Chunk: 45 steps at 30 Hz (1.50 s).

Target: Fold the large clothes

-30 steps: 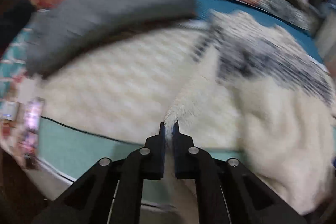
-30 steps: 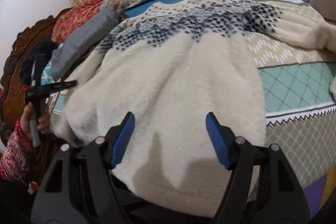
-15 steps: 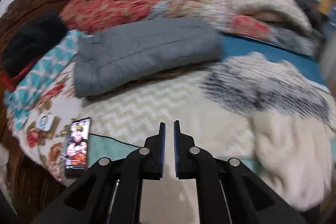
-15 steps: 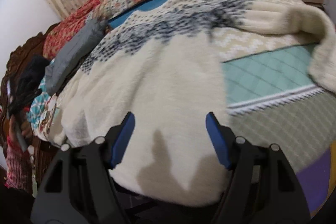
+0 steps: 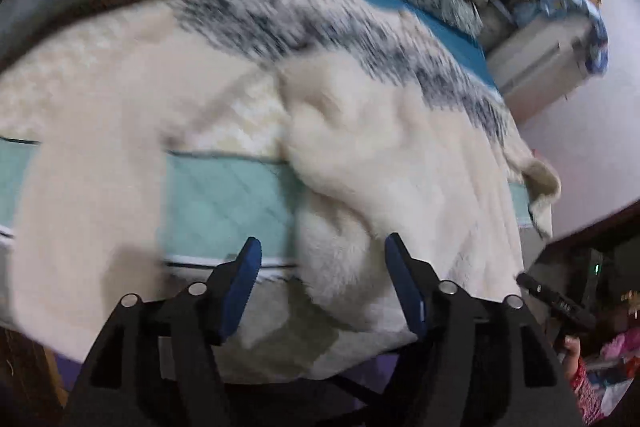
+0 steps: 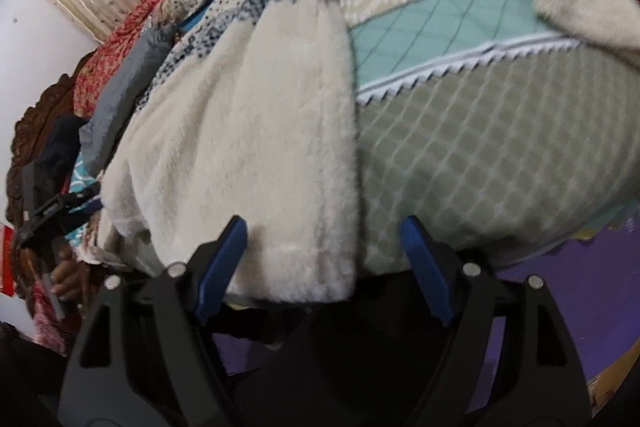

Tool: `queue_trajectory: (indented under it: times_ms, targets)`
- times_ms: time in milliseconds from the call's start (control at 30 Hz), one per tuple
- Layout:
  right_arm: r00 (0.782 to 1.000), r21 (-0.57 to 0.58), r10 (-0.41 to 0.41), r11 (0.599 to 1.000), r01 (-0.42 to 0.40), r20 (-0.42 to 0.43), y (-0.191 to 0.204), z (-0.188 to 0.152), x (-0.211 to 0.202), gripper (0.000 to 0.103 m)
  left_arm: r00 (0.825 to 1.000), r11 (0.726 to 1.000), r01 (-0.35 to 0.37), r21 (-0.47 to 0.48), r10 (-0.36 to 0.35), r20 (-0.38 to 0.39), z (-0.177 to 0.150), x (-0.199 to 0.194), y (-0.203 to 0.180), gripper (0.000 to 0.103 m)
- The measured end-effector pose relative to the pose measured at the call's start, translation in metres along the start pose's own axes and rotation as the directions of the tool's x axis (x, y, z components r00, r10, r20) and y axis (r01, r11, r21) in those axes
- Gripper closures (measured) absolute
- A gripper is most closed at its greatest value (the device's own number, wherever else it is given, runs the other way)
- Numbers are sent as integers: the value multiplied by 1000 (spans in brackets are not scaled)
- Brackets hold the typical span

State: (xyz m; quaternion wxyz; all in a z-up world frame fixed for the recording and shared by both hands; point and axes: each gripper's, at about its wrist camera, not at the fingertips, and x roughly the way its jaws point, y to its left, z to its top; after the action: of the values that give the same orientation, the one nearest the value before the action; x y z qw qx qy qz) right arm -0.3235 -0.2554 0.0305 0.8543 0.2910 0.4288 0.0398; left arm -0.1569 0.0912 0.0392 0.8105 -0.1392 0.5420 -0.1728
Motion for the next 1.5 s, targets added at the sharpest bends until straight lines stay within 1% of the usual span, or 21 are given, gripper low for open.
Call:
queue_trajectory:
  times_ms: [33,67,133,200,300,433,533,600,633,667,700,800,867,1033,1167,1233,1300,1333,1367,1400,1500]
  targets:
    - [1000,-13,27,1000,-28,-13,5,0,3,37,1000,1000,-1,18,1,-20,-4,10,-7,103]
    - [999,-34,35,999,-36,-24,9,1,5,64,999,999,-10,40,11,-41,-9,21,-14,103]
    - [999,-80,22,997,-24,-28,22,5,2,93,998,998,-5,69,9,-61,-14,30,-24,96]
    - [997,-73,73,995,-71,33,27,15,-22,93,998,994,15,108,-8,-64,-17,20,-36,79]
    - [973,-116,139,986,-118,187,42,34,-86,94,996,983,73,167,-81,39,-14,-34,-54,76]
    - [936,-155,150,982,-104,319,50,49,-148,94,968,968,134,213,-173,179,-11,-118,-62,76]
    - [957,-81,0,996,24,290,30,47,-138,92,958,975,88,205,-139,251,-15,-142,-53,76]
    - [963,-3,-141,989,146,230,8,40,-116,81,971,986,34,162,-71,227,-18,-131,-36,77]
    - [959,38,-217,976,214,181,-10,32,-101,68,981,993,8,114,-30,190,-20,-119,-26,77]
    - [956,59,-248,969,241,158,-19,28,-94,55,988,997,-2,79,-10,153,-20,-109,-17,77]
    - [952,91,-275,960,265,135,-34,20,-87,51,995,999,-17,45,12,102,-21,-94,-9,77]
    - [960,177,-255,956,233,118,-59,7,-83,48,995,995,-101,11,101,10,-25,-57,4,77]
    - [961,214,-239,955,206,139,-66,7,-88,40,993,994,-112,-2,111,-37,-21,-38,6,77]
    - [962,147,-197,974,171,190,-51,27,-85,25,991,994,-95,48,99,-92,4,8,-6,83]
    - [961,68,-245,969,237,128,-45,40,-45,22,981,998,-60,-12,56,-184,11,50,-4,86]
    - [958,46,-272,962,269,88,-45,41,-27,22,984,998,-55,-28,50,-168,12,51,-9,86]
    - [938,-25,-334,941,338,92,-34,44,-21,40,985,999,28,-18,-30,-169,11,42,-17,84]
    - [940,-50,-328,941,333,91,-28,45,-23,77,986,998,61,-4,-60,-156,11,32,-23,74]
    - [967,-43,-242,968,246,80,-22,51,-29,97,986,997,80,13,-78,-144,12,23,-28,72]
    - [976,-29,-195,980,199,95,-17,57,-37,97,987,994,106,31,-102,-123,15,8,-35,71]
    - [966,-62,-137,986,154,220,14,77,-77,97,981,980,193,52,-191,-33,26,-45,-48,71]
